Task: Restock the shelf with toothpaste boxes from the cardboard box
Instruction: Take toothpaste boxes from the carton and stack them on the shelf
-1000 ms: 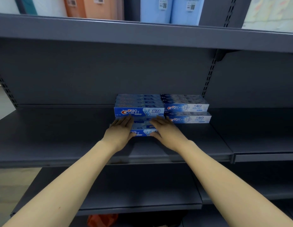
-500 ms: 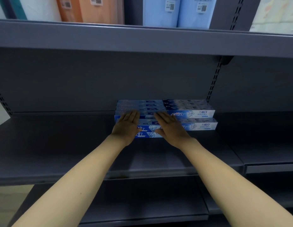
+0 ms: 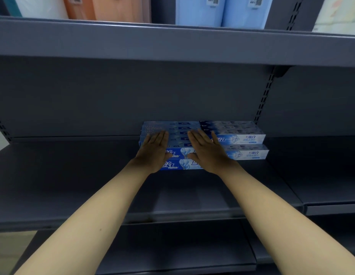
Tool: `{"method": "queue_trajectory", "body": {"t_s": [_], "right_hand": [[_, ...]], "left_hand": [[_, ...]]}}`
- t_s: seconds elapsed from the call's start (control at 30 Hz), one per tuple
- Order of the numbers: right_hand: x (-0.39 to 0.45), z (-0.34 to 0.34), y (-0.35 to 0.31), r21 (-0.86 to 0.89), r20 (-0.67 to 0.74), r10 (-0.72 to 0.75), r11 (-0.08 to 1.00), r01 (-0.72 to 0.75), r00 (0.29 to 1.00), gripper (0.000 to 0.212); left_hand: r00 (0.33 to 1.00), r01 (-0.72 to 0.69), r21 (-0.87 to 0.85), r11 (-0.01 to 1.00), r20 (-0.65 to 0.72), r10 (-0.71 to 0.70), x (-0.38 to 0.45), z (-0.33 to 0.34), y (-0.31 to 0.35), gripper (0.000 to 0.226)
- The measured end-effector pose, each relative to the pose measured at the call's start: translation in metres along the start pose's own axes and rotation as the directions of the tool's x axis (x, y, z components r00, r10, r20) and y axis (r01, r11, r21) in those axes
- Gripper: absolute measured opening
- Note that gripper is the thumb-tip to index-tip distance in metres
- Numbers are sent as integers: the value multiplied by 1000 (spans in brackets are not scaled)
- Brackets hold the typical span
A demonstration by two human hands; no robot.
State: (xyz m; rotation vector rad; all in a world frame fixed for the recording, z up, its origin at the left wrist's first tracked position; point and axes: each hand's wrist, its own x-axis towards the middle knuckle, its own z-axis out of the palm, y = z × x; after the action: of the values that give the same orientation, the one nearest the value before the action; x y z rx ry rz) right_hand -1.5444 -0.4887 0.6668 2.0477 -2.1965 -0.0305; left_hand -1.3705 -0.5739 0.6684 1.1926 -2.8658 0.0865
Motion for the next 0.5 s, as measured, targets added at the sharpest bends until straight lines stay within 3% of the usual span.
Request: {"method": "queue_trajectory", "body": {"t_s": [0.23,0.37,0.5], "right_hand": [[-2,-3,-11,-104,1,105,989,-104,994,77],[-23,-1,-25,-39,-73,170,984,-173,983,73],[-57,2,-30,64,-126,211,977,-204,969,70]], "left_hand": [[999,33,36,999,6,-33,-1,-2,2,74],[983,177,23,984,-55,-175,-18,-2,23,76],[986,152,-52,987,-60,-155,-41,7,58,71]]}}
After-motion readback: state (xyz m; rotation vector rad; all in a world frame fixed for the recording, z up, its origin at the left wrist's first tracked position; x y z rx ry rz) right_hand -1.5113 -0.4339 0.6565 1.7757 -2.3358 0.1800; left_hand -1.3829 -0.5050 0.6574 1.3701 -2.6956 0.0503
